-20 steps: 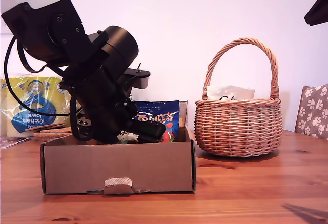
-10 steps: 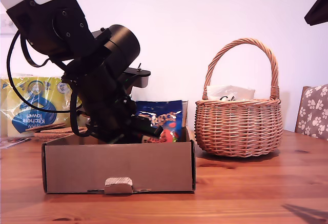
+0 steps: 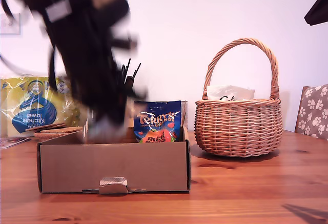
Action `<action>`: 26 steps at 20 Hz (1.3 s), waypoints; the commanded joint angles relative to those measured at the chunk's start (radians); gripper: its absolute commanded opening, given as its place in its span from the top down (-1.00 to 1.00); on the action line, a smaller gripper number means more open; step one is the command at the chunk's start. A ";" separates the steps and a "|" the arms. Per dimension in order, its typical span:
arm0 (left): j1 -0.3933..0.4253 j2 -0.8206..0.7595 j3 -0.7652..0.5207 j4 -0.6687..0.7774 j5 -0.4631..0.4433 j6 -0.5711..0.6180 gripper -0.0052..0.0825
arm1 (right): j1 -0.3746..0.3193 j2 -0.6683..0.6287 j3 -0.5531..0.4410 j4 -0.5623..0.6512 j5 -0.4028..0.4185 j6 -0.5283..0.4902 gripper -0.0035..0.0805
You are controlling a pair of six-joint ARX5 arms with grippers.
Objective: Move the bags of Easter eggs from the cardboard box on the left into the woven basket on the right side.
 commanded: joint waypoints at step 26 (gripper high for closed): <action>-0.074 0.417 0.447 0.647 0.618 0.039 0.53 | -0.002 -0.273 0.014 -0.043 0.207 0.122 0.94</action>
